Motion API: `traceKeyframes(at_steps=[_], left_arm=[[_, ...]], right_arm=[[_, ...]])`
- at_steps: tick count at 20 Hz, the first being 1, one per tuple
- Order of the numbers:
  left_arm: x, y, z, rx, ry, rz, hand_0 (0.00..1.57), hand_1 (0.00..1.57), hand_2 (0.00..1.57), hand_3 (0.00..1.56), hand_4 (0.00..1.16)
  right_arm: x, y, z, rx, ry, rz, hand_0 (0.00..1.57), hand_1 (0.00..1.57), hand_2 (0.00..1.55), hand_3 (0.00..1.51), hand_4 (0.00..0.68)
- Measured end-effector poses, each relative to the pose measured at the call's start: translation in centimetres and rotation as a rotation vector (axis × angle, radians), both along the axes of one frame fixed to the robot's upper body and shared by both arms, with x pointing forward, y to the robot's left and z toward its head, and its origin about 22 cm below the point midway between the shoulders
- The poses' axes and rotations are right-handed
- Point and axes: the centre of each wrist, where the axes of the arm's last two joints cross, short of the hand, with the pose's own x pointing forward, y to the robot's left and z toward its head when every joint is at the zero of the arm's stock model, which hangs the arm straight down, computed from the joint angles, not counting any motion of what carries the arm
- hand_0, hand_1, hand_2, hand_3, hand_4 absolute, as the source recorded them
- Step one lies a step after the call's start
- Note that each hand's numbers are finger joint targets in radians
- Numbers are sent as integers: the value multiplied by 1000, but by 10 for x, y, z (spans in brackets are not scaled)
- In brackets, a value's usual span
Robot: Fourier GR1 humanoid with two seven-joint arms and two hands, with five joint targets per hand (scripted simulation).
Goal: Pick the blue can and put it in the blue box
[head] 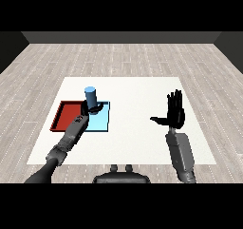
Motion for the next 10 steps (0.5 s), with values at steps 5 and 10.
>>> traceKeyframes(at_steps=[5,10], left_arm=[[-4,7,-21,49,163,74,1510,1510,1396,1182,900],[-27,16,-55,101,359,121,1148,1148,1050,640,908]], right_arm=[[5,-4,-8,-1,30,-6,0,0,0,0,0],[7,0,-15,2,41,-6,0,0,0,0,0]])
